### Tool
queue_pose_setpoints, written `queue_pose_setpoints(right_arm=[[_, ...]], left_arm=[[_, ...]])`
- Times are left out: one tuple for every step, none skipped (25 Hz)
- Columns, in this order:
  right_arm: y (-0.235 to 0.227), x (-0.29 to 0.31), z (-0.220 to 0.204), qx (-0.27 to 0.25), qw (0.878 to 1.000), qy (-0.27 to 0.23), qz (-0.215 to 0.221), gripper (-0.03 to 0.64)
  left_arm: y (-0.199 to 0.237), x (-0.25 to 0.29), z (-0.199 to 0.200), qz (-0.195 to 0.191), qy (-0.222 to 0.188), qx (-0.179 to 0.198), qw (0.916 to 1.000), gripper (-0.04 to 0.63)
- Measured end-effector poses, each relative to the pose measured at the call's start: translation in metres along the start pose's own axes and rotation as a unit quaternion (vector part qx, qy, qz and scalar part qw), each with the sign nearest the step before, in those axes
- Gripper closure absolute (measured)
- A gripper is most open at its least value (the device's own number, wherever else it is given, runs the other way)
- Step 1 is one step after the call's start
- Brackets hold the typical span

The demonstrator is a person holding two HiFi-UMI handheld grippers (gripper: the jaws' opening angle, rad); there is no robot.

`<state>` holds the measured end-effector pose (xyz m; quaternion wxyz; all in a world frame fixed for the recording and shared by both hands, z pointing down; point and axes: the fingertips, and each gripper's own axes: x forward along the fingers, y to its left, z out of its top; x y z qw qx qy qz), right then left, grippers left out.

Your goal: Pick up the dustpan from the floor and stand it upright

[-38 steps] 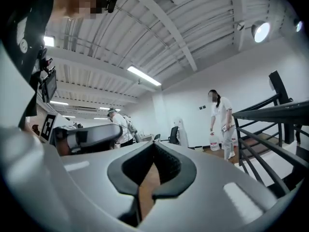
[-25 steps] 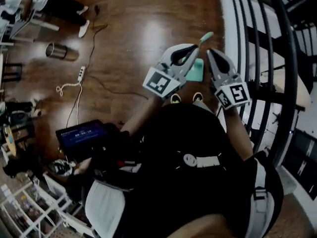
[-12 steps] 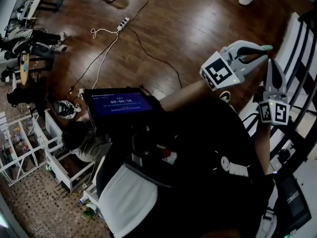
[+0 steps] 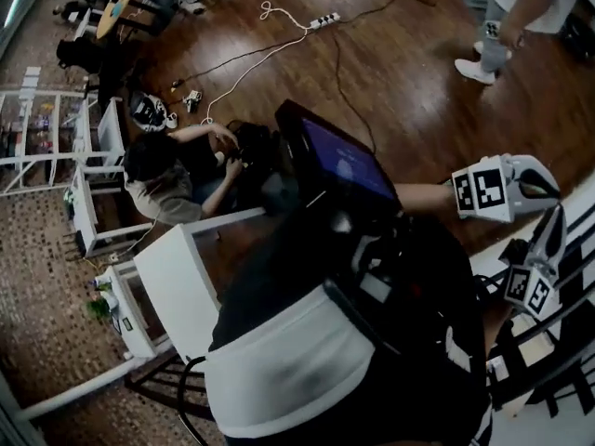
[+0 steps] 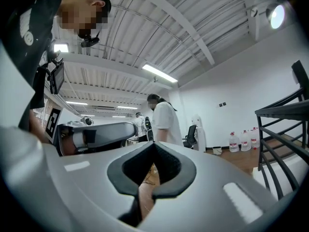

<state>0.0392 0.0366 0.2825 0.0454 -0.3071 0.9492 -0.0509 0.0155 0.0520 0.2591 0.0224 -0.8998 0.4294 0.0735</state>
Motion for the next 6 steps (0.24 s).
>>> queue_pose_setpoints(right_arm=[[0.004, -0.001, -0.006, 0.006, 1.0, 0.001, -0.003, 0.615], [0.008, -0.002, -0.011, 0.013, 1.0, 0.003, -0.004, 0.615], [0.012, -0.003, -0.014, 0.017, 1.0, 0.005, -0.003, 0.615], [0.014, -0.004, -0.015, 0.019, 1.0, 0.006, -0.003, 0.615], [0.015, -0.005, -0.016, 0.021, 1.0, 0.007, -0.004, 0.615], [0.015, -0.006, -0.016, 0.023, 1.0, 0.008, -0.004, 0.615]], left_arm=[[-0.001, -0.007, 0.0, -0.001, 0.002, 0.001, 1.0, 0.58], [-0.002, -0.014, 0.001, 0.0, 0.004, 0.001, 1.0, 0.58], [-0.003, -0.019, 0.001, 0.001, 0.005, 0.0, 1.0, 0.58], [-0.004, -0.022, 0.001, 0.003, 0.006, 0.0, 1.0, 0.58], [-0.005, -0.024, 0.002, 0.004, 0.005, 0.0, 1.0, 0.58], [-0.006, -0.025, 0.002, 0.004, 0.005, -0.001, 1.0, 0.58]])
